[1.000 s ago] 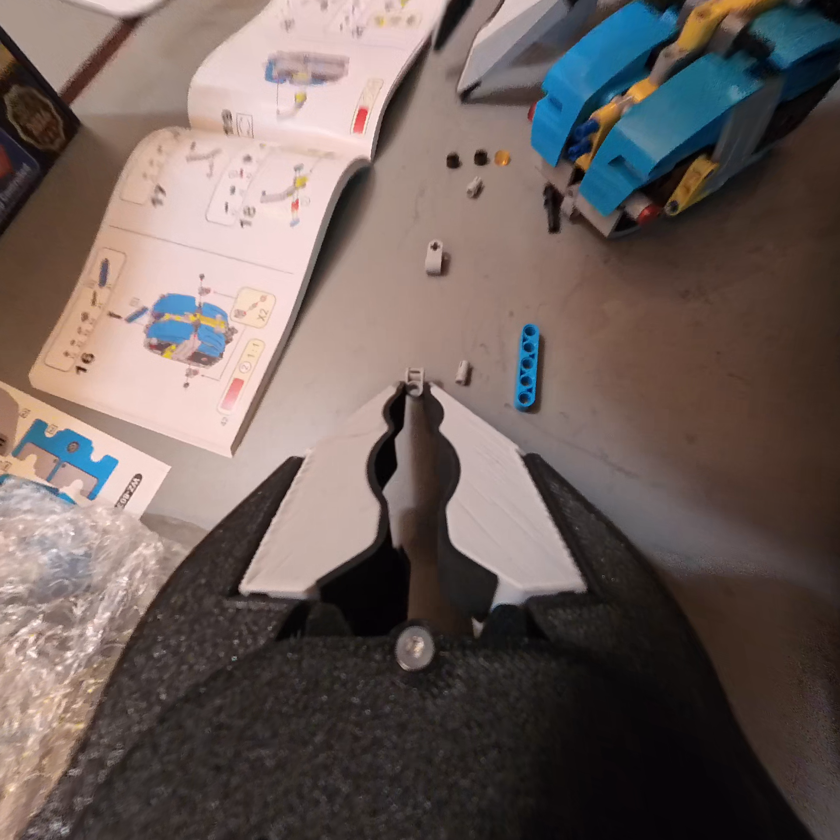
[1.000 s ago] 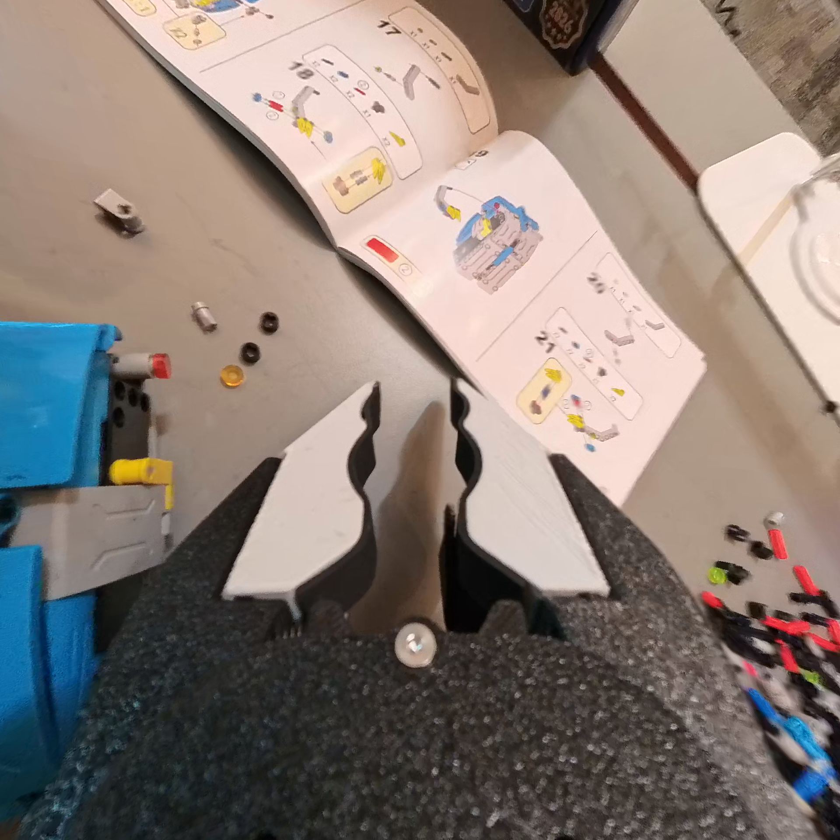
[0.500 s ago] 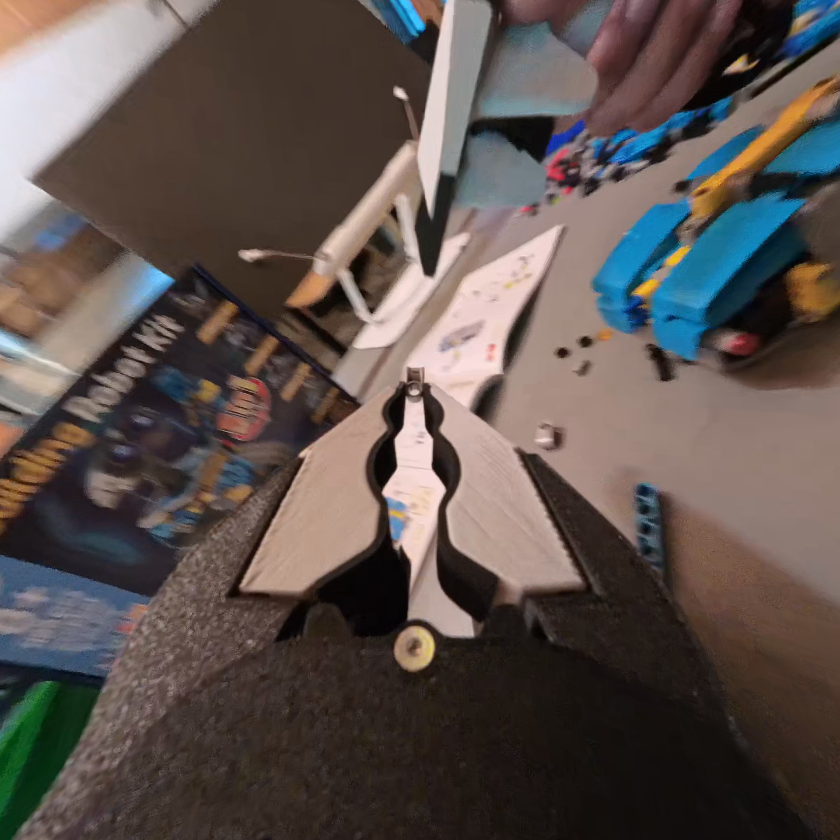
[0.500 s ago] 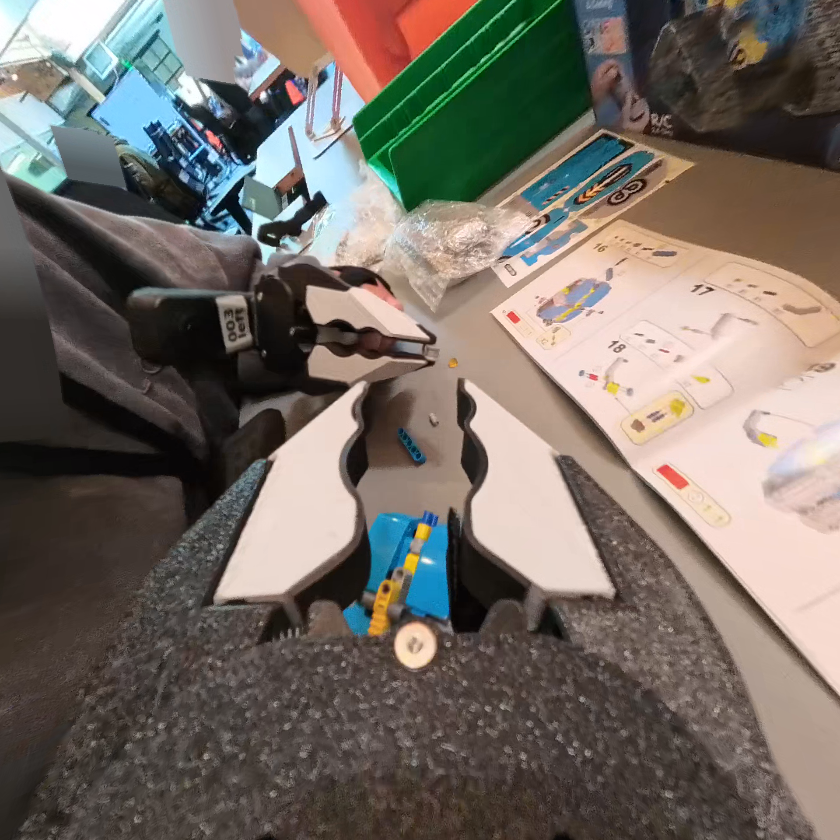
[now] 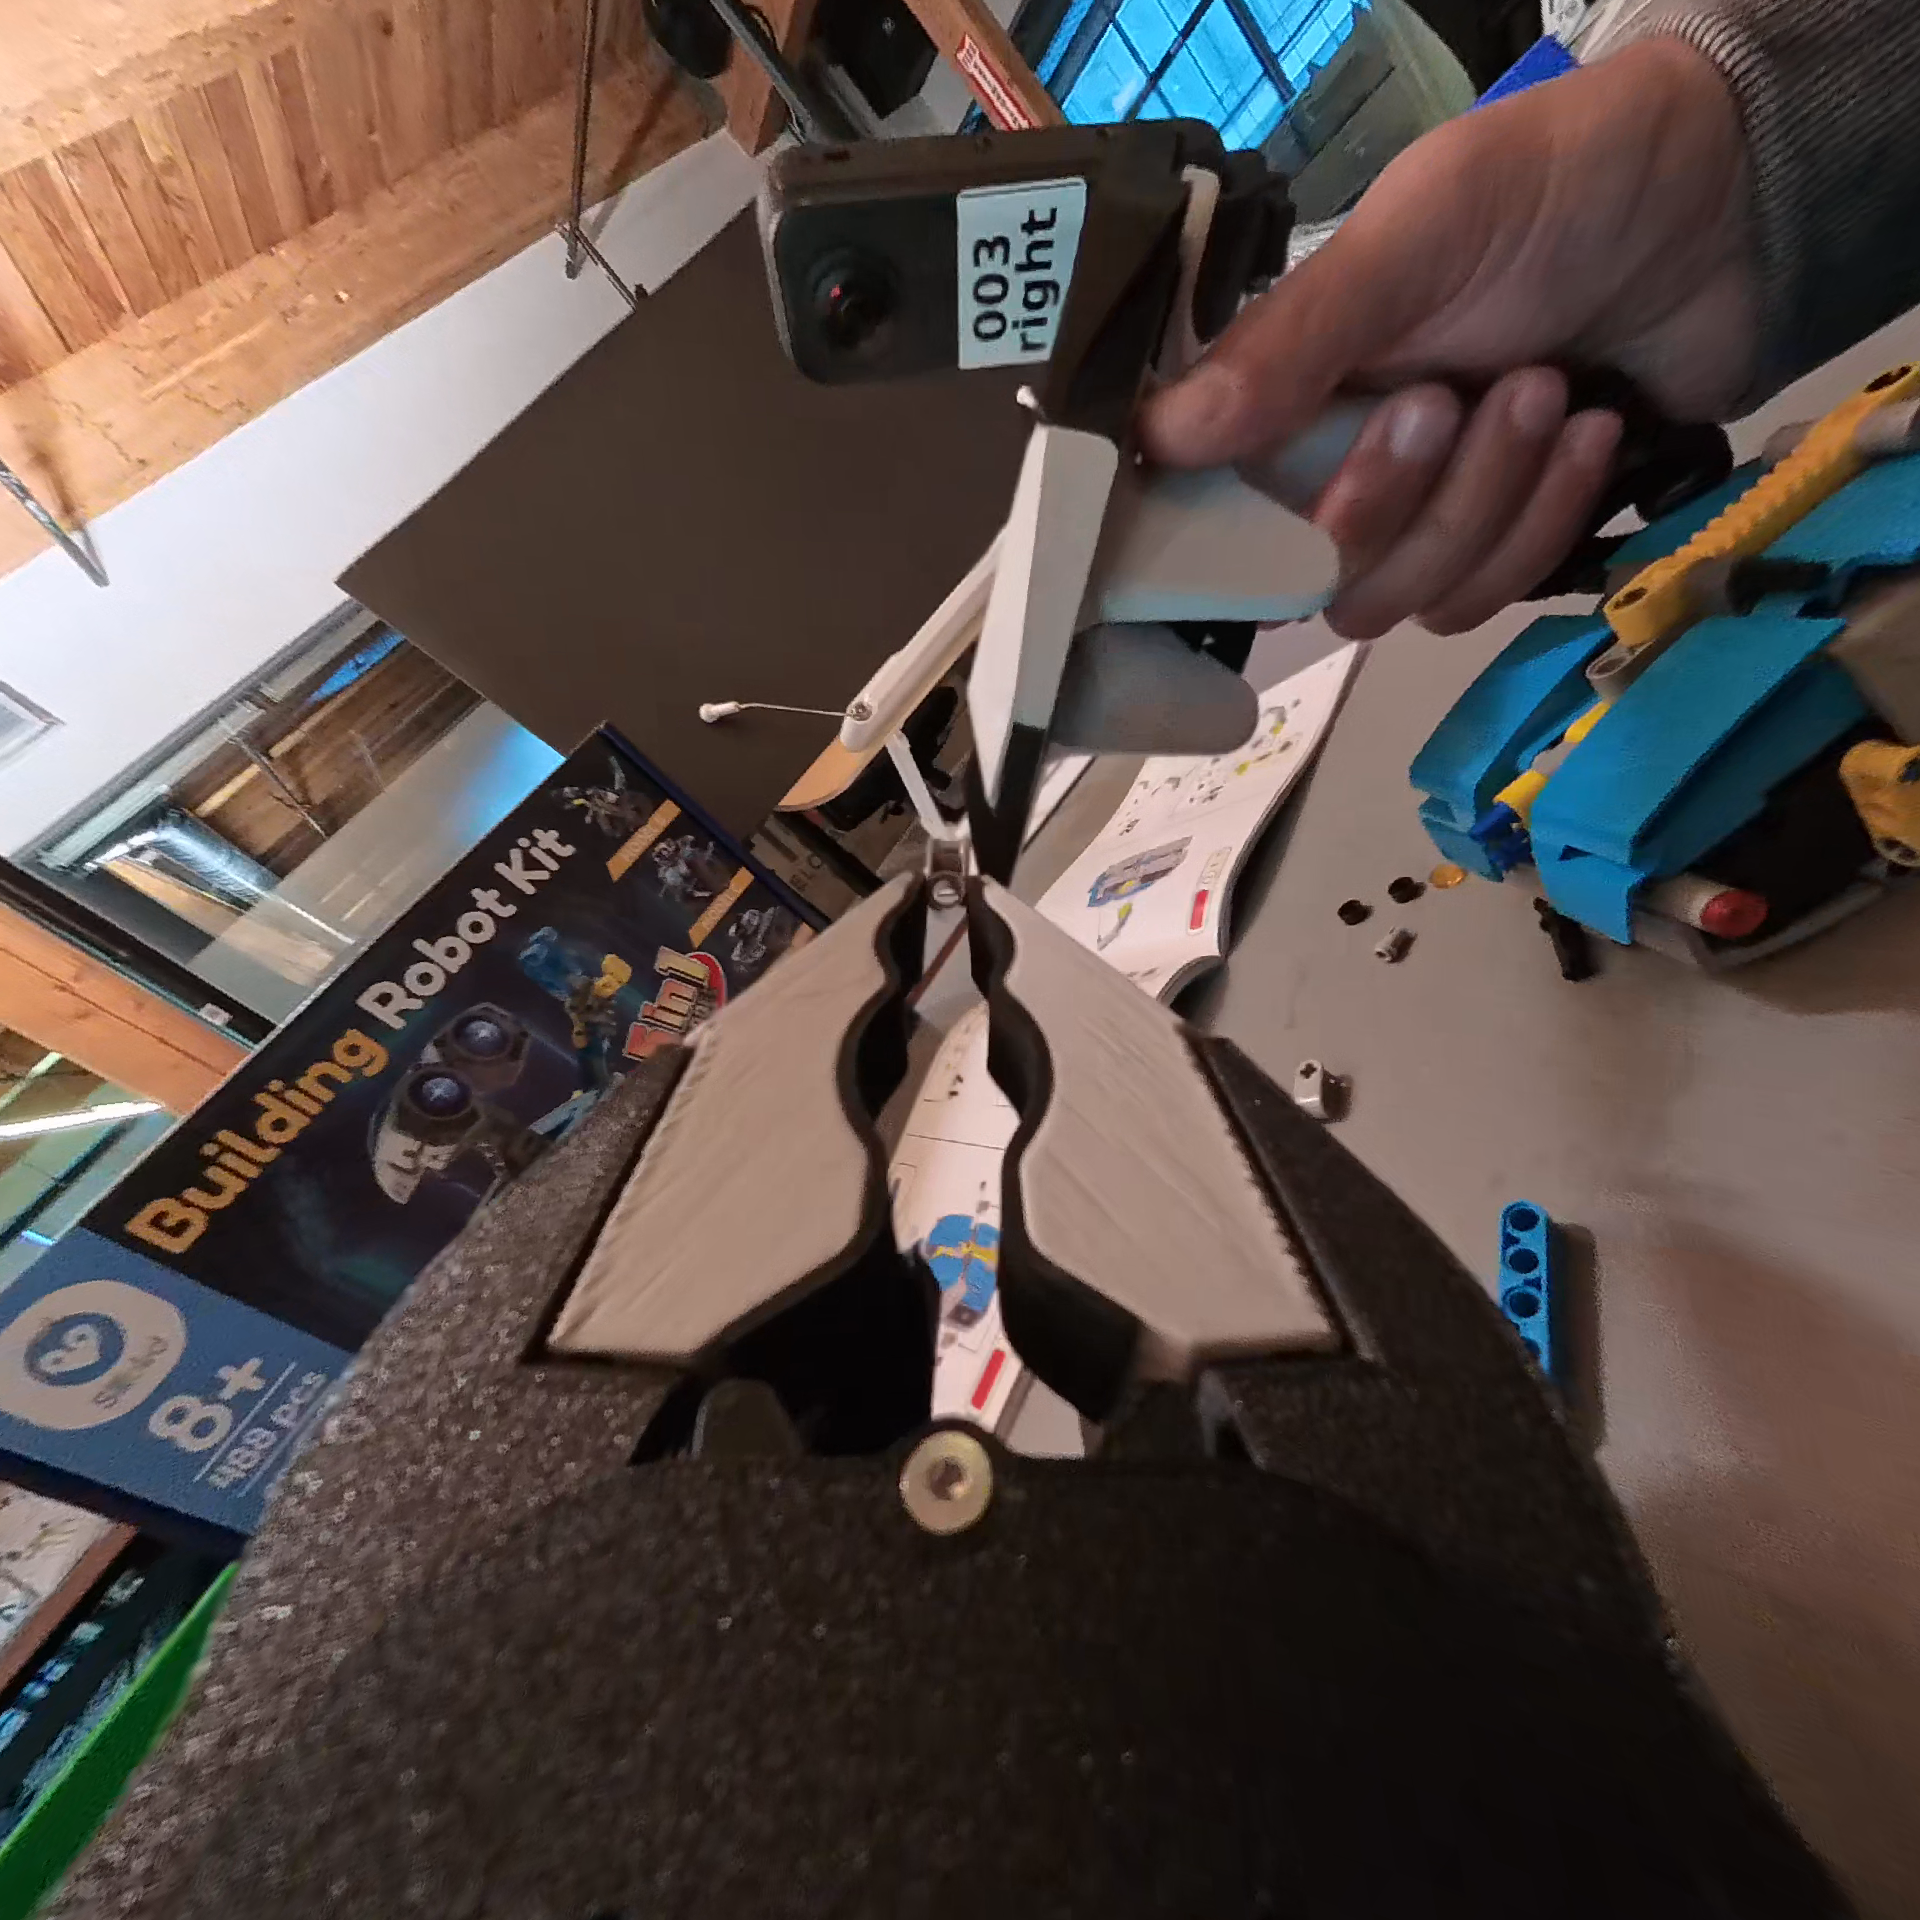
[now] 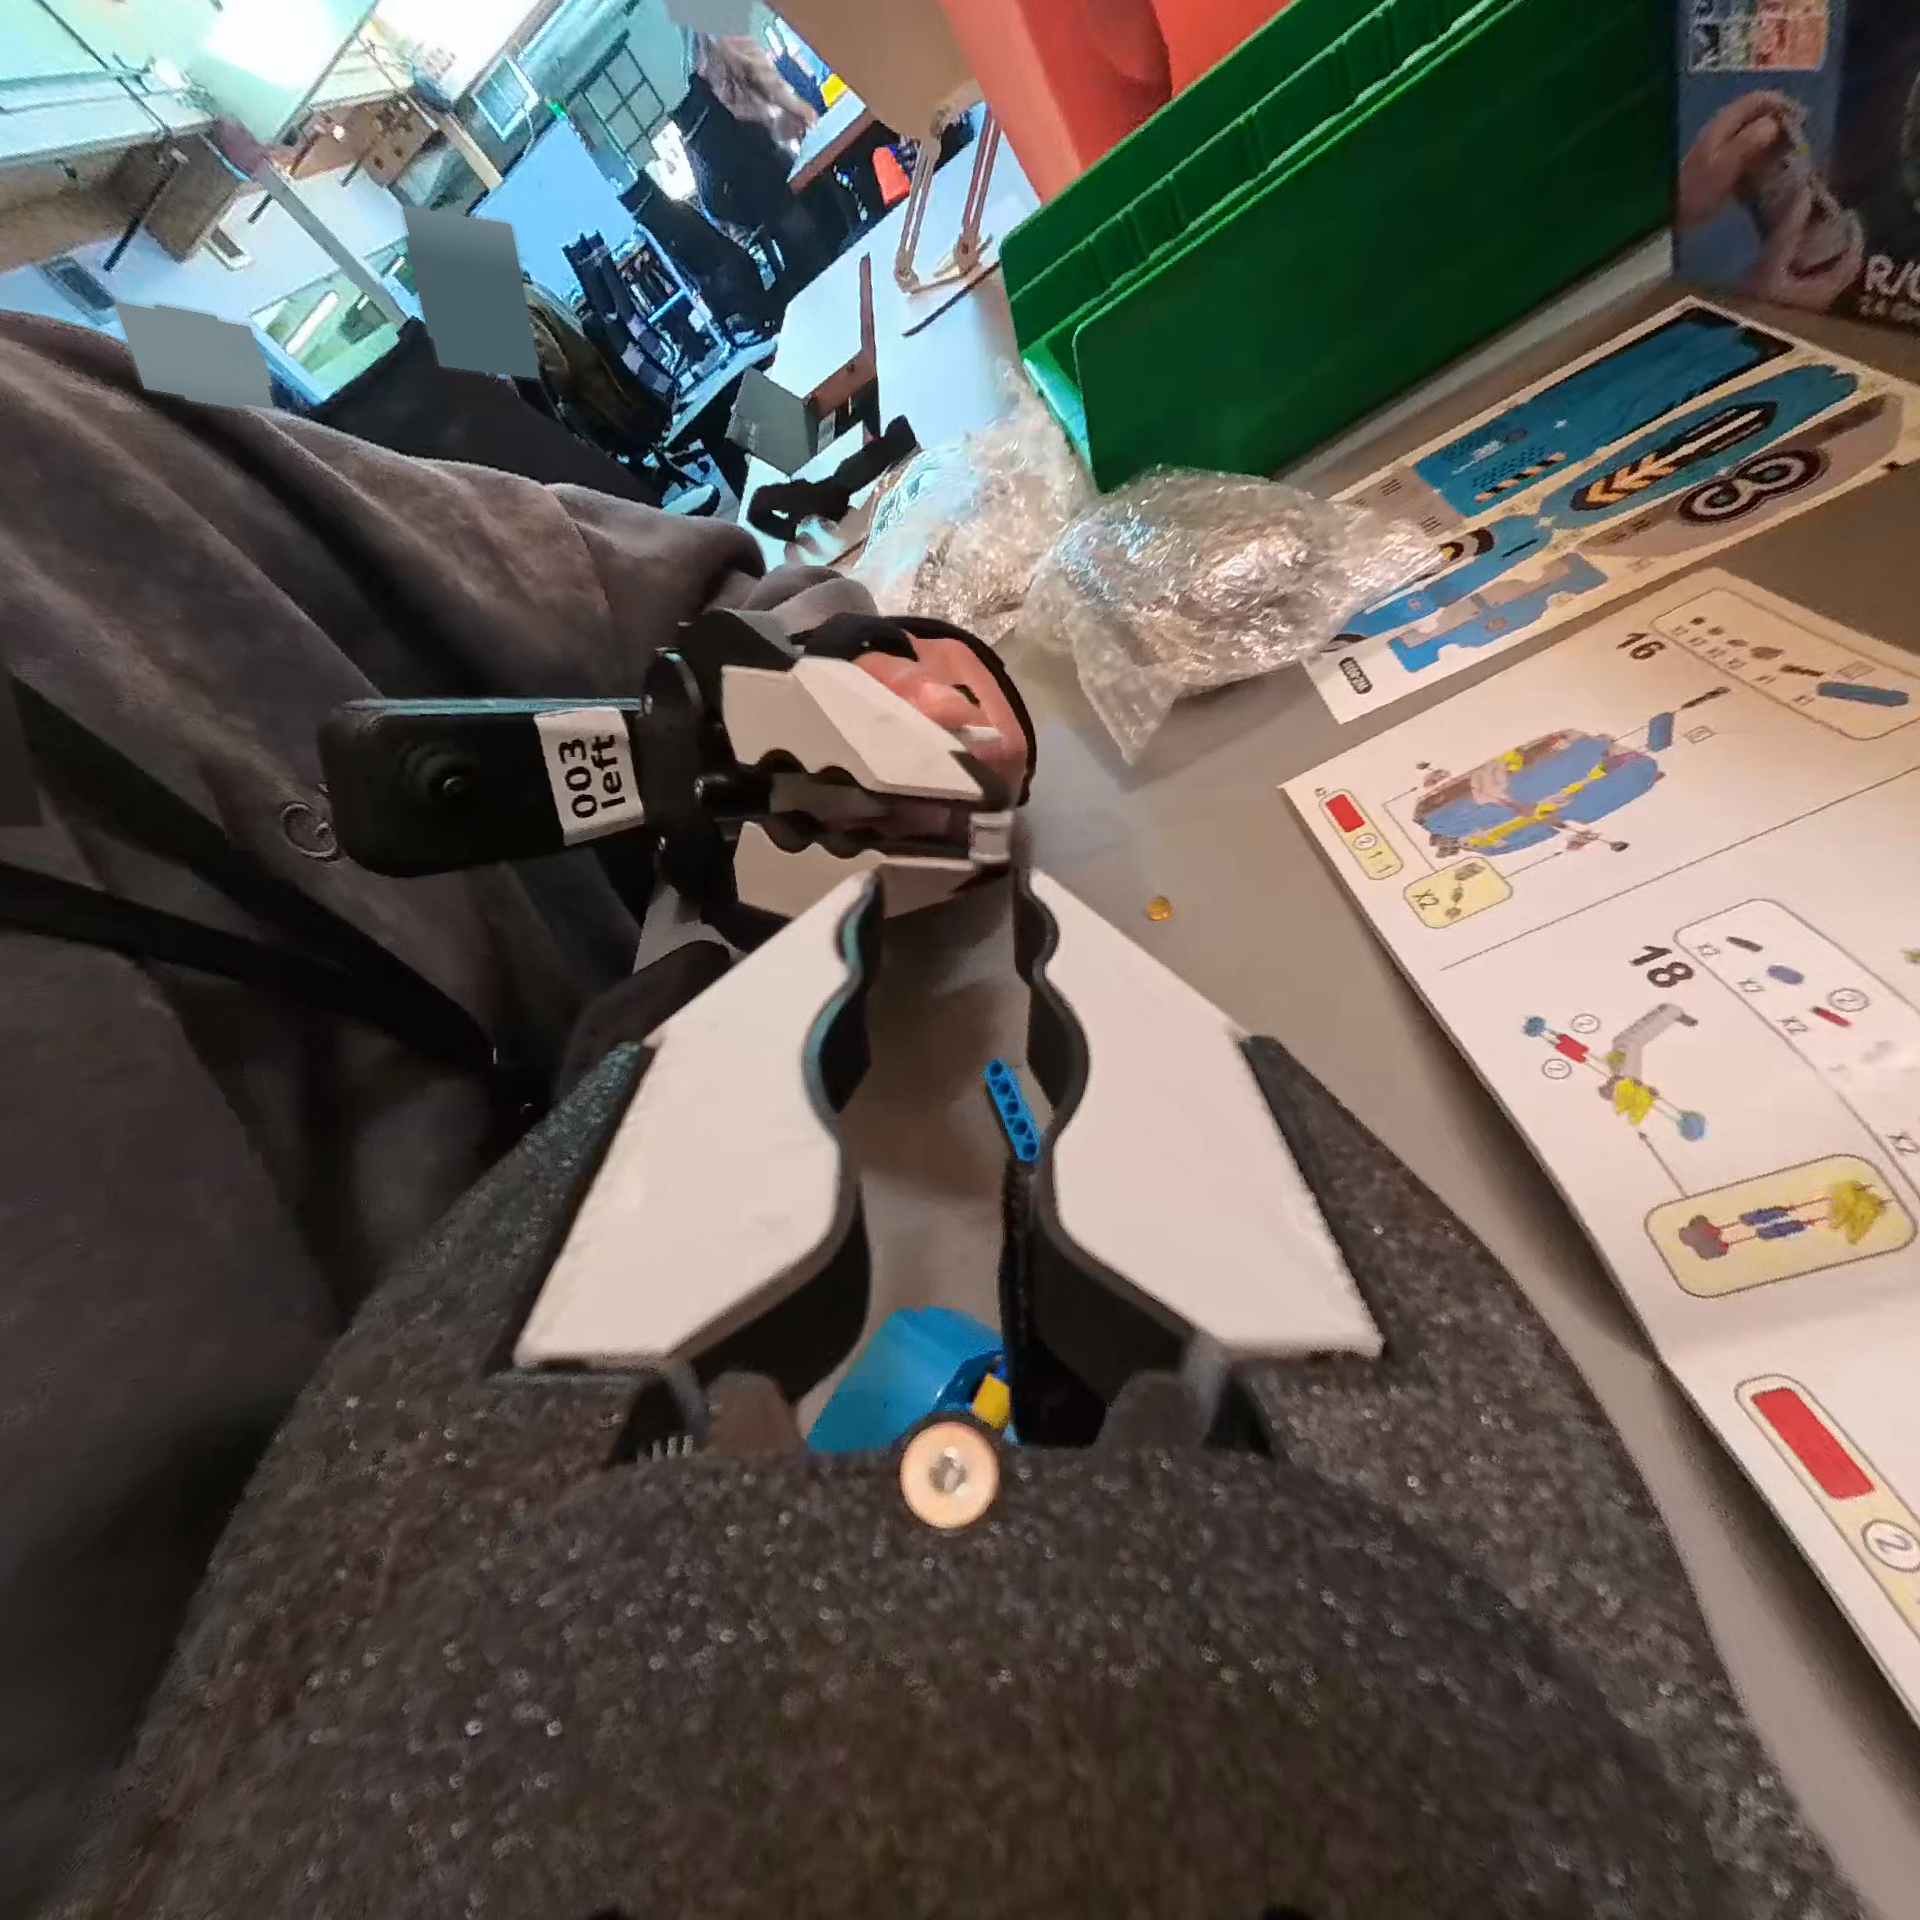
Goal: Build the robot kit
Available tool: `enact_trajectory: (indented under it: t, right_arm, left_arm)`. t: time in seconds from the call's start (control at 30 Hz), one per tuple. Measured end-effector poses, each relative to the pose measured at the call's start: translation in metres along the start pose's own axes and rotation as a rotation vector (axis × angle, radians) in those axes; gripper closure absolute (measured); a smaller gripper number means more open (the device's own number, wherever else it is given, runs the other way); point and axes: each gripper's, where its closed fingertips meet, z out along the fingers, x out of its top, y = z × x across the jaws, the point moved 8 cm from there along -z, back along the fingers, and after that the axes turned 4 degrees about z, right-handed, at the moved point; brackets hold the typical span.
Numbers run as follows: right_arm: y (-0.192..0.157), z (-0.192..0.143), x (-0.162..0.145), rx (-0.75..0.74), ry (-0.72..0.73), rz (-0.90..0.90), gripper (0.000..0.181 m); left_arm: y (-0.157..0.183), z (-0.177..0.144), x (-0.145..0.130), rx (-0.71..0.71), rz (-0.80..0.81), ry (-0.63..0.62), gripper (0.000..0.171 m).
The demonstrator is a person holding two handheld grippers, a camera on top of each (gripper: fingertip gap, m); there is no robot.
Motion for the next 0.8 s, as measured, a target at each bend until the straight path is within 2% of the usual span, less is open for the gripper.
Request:
enact_trajectory:
  t: [0.1, 0.43, 0.53, 0.67, 0.8]
  right_arm:
    - [0.001, -0.004, 0.001, 0.006, 0.024, 0.010, 0.161]
    - [0.006, -0.002, 0.007, -0.017, 0.032, 0.025, 0.158]
    - [0.006, -0.006, 0.010, -0.073, 0.025, -0.007, 0.159]
    - [0.011, -0.046, 0.015, -0.244, 0.134, -0.042, 0.158]
    - [0.025, -0.092, -0.001, -0.410, 0.277, -0.011, 0.158]
  left_arm:
    - [0.000, -0.001, 0.000, 0.015, 0.016, 0.002, 0.164]
    - [-0.001, 0.002, -0.001, -0.004, -0.001, 0.003, 0.164]
    - [-0.005, 0.001, -0.005, -0.010, -0.014, -0.016, 0.164]
    - [-0.026, -0.006, -0.026, -0.020, -0.181, -0.119, 0.165]
    - [-0.036, 0.000, -0.050, -0.061, -0.396, -0.232, 0.164]
